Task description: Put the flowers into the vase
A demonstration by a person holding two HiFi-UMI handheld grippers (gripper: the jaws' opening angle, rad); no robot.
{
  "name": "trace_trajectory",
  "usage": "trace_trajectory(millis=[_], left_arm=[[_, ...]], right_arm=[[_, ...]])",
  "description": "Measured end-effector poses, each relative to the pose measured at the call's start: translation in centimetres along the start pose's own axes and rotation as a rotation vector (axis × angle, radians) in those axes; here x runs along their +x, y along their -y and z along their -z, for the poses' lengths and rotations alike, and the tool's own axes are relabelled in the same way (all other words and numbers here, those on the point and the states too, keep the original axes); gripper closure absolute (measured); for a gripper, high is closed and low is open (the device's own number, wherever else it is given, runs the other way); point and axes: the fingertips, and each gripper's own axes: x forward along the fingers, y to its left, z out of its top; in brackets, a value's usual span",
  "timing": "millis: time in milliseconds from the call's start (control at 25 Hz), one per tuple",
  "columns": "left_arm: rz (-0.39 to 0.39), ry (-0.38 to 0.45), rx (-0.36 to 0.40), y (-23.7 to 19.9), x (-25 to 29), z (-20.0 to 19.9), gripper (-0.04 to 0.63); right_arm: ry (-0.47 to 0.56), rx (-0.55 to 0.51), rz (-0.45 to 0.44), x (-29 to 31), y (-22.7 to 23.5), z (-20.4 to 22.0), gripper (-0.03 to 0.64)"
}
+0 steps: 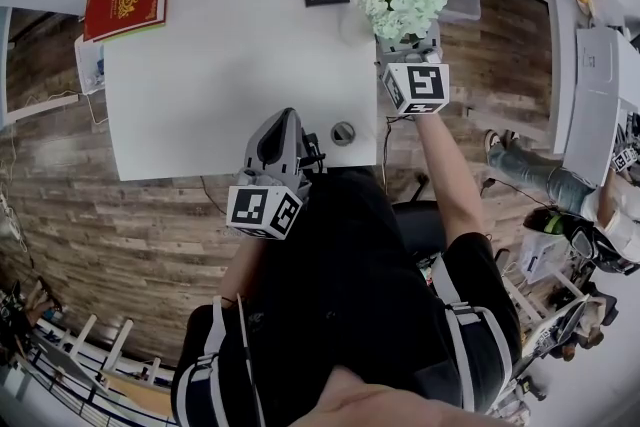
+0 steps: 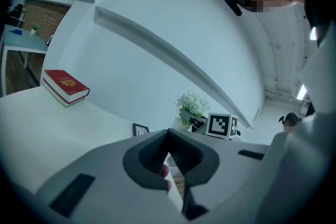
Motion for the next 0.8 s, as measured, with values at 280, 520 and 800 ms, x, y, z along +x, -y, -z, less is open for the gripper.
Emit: trace_trajectory(millis=[280,520,800], left_arm=[[0.000,-0.004,-0.001,-0.1,0.0,0.0,0.549],[-0.006,-0.006,-0.004,-0.1,0.0,0.3,0.549],[-0.009,-0.007,0.000,-0.1,0.0,0.4,0.549]], right_arm=[[-0.019,-0.002,0.014,0.0,0.2,0.5,0.416],[-0.020,0.007,0.020,0.0,0.4,0.8,0.416],[-0.030,-0.063,0.026,0.2,0.0,1.1,0.416]])
